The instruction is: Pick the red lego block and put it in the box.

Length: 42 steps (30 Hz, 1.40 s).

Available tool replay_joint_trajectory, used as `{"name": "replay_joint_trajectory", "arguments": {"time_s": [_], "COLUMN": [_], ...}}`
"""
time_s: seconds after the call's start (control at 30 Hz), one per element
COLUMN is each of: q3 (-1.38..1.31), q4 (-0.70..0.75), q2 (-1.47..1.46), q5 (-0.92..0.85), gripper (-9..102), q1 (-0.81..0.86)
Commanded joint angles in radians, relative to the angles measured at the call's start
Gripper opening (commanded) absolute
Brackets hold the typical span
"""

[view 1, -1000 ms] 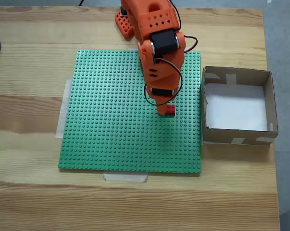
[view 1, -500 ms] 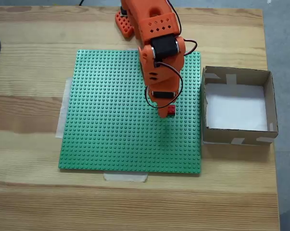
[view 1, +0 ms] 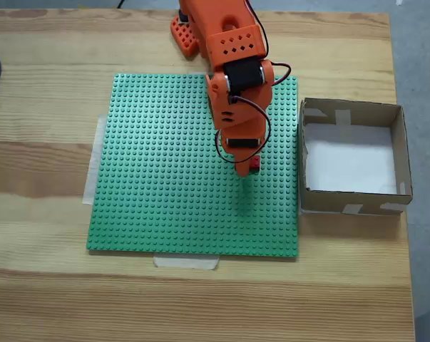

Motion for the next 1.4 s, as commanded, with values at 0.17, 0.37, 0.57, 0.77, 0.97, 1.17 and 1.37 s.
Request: {"name": "replay_joint_trajectory", "arguments": {"time_s": [0.17,0.37,0.57,0.77,0.97,1.17,1.37], "q3": [-0.006,-0.006,-0.003,-0.002,0.000,0.002,0.009], "q4": [-0.031,-0.040,-0.052,-0.060,-0.064,-0.072,-0.084], "q2": [0.000,-0.005,-0.008,-0.011,-0.011,-0.011,-0.009], "q5": [-0.023,-0.037,-0.054,-0.064,-0.067,-0.074,-0.072], "gripper": [30,29,29,28,27,26,24], "q1": [-0.006,-0.006,-0.008,-0.009,-0.009,-0.012,-0.012]}}
